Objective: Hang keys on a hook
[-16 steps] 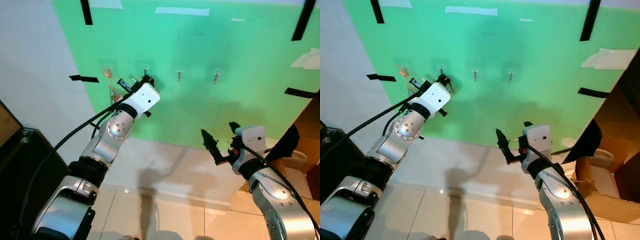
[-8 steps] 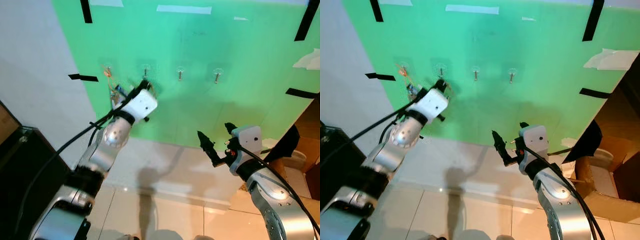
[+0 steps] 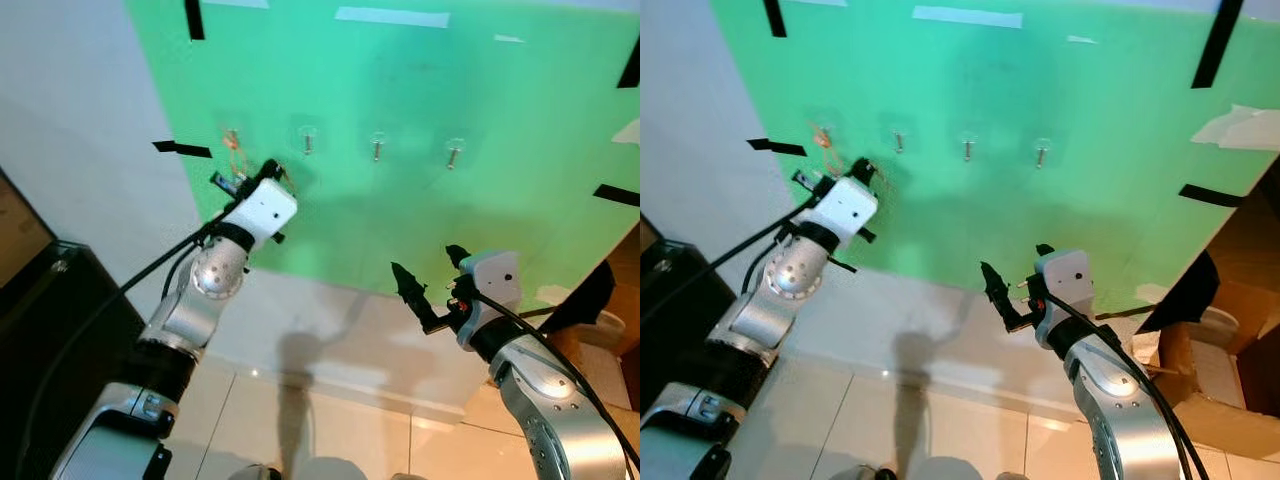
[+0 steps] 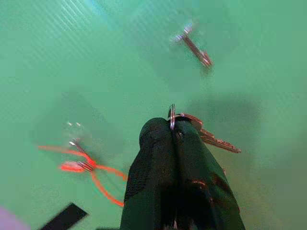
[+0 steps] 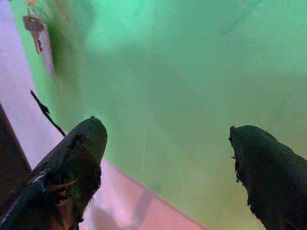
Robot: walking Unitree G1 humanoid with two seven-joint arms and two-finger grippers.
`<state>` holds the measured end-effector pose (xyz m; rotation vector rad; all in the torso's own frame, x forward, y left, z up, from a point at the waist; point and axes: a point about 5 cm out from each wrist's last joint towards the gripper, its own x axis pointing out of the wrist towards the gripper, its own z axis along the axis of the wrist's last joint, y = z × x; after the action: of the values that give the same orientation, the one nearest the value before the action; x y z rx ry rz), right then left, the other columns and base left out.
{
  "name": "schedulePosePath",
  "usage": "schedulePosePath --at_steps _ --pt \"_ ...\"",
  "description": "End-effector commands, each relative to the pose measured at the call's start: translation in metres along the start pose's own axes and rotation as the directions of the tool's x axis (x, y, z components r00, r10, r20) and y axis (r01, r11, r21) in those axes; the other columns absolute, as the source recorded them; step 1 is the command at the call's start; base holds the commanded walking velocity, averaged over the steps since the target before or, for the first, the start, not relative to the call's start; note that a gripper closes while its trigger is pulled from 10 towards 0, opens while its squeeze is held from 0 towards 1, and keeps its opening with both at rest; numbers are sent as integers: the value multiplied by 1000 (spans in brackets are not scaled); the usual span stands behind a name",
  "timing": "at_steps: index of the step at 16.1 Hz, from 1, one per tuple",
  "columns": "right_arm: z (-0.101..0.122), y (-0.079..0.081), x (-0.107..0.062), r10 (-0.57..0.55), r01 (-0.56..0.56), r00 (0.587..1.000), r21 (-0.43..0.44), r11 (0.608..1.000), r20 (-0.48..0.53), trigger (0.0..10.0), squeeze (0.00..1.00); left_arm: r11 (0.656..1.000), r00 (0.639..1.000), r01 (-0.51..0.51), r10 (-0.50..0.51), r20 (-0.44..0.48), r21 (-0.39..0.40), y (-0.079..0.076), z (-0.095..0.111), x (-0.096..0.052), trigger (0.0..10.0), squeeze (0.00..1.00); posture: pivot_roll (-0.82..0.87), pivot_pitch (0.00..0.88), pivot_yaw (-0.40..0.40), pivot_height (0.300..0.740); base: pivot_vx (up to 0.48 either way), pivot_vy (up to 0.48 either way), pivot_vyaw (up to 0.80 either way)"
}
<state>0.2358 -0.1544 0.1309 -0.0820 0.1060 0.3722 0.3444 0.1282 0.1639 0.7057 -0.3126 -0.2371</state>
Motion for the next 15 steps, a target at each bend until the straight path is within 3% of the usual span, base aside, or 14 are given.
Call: schedulePosePath --at_steps 1,15 --pt "3 0 3 10 -10 1000 5 1000 11 10000 0 1000 1000 -12 12 25 18 5 6 6 10000 0 -209 0 26 740 0 0 0" --pt "9 0 3 21 -21 999 0 1000 35 10000 0 996 996 38 -45 83 76 -3 19 33 10000 0 -237 0 48 740 0 0 0"
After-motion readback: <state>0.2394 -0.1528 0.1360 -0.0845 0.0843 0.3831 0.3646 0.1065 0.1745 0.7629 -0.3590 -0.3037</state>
